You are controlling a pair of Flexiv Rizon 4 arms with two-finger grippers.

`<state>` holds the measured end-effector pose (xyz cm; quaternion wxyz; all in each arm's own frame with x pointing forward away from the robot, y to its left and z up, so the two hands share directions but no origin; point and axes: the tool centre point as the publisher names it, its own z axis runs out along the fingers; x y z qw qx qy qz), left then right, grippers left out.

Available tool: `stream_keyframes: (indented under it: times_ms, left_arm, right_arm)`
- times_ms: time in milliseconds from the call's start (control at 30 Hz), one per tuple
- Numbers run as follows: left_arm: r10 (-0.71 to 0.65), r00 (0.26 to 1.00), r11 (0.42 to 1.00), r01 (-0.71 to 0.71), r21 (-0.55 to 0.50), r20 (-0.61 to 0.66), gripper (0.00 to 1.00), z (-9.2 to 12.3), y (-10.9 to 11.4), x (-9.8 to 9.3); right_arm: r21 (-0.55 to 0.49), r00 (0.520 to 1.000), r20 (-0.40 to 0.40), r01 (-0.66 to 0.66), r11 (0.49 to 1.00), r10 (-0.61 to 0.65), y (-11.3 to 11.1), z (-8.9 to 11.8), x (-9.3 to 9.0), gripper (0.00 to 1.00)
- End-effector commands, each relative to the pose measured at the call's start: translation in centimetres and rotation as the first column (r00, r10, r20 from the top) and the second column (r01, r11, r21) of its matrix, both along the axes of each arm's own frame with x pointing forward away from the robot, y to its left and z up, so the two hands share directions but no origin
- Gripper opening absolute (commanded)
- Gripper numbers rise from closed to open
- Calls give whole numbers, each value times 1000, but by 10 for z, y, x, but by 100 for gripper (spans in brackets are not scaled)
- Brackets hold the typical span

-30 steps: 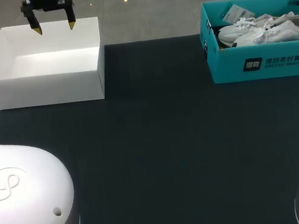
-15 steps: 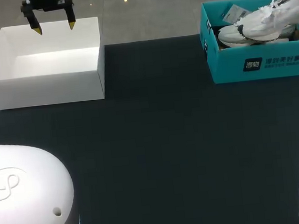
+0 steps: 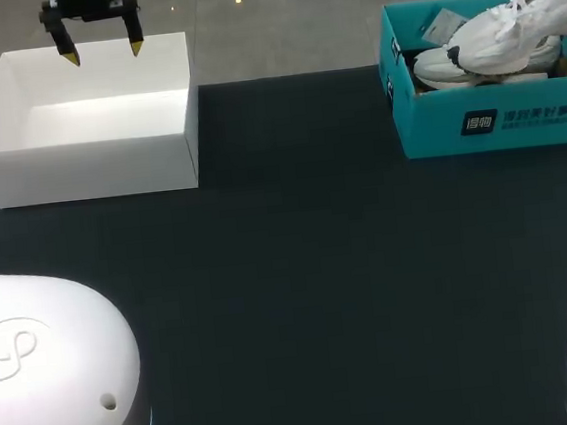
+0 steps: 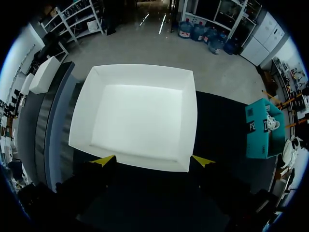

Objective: Take the shoe out of the shoebox, open the shoe tongue, remove and reinsert the insole, then place the shoe into the shoebox

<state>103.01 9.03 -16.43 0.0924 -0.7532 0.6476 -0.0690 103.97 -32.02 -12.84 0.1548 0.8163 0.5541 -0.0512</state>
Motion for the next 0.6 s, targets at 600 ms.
stream_keyframes:
  times_ms: [600]
  left_arm:
    - [-65,995,998,63,-30,-73,100,1,11,-14]
  right_arm:
    - [13,996,-5,86,996,-85,20,9,-32,0]
